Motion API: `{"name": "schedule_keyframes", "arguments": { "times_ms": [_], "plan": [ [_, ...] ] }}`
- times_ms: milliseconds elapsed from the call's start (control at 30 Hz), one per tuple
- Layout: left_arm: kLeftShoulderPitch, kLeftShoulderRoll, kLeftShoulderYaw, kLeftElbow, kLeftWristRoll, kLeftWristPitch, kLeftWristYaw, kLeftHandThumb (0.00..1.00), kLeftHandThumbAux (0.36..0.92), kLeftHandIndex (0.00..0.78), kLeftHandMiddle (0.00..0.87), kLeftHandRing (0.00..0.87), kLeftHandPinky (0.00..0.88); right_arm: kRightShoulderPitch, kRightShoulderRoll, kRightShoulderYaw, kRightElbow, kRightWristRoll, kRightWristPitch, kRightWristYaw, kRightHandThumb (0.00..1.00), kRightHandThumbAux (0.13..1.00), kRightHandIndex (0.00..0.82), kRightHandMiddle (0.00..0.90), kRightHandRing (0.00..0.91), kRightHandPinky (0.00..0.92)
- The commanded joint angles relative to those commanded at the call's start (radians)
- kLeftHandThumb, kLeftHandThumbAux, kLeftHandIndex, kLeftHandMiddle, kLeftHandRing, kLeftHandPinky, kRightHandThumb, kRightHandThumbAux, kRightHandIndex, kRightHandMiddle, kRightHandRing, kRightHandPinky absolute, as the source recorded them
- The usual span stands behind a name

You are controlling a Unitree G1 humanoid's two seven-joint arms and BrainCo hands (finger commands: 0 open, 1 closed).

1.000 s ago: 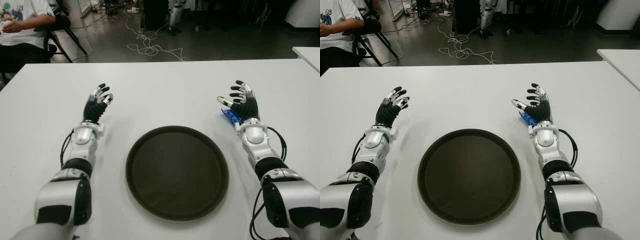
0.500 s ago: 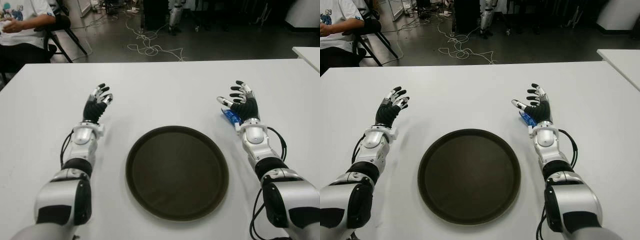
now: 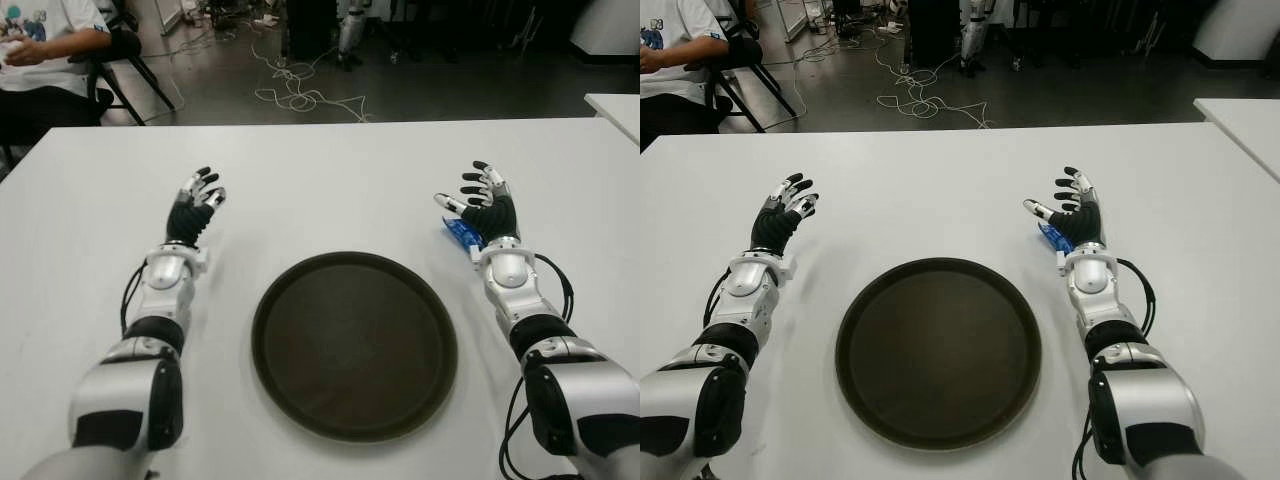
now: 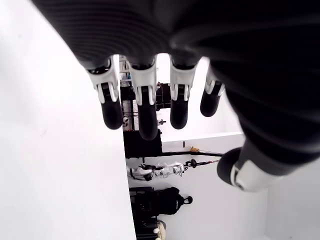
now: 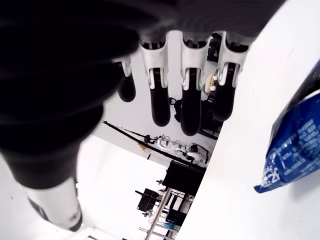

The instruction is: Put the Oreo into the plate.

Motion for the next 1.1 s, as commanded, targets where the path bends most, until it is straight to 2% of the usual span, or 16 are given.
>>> {"name": "schedule_keyframes", "arguments": {
  "times_ms": [400, 733, 867, 1100],
  "plan": [
    [-0.001, 0.000, -0.002, 0.000, 0.002, -0.003, 0.000, 0.304, 0.620, 0.075, 0.151, 0.153, 0.165, -0.004, 0.000, -0.006, 0.000, 0.008, 0.013, 0.016, 0.081, 0.745, 0.167, 0.260, 0.272, 0.273],
    [-0.001, -0.001, -0.005, -0.001, 0.006, -0.005, 0.007, 0.304, 0.628, 0.078, 0.160, 0.157, 0.168, -0.005, -0.004, 0.002, -0.001, -0.001, 0.011, 0.018, 0.072, 0.737, 0.171, 0.264, 0.285, 0.295],
    [-0.001, -0.002, -0.005, 0.000, 0.006, -0.001, 0.009, 0.301, 0.627, 0.075, 0.155, 0.154, 0.168, -0.003, -0.010, 0.011, -0.005, -0.014, 0.013, -0.006, 0.041, 0.739, 0.173, 0.262, 0.271, 0.257],
    [0.002, -0.005, -0.005, -0.002, 0.005, -0.006, 0.006, 0.305, 0.621, 0.076, 0.153, 0.150, 0.167, -0.003, -0.012, 0.019, -0.007, -0.028, 0.019, -0.051, 0.018, 0.742, 0.183, 0.261, 0.263, 0.249]
  ]
}}
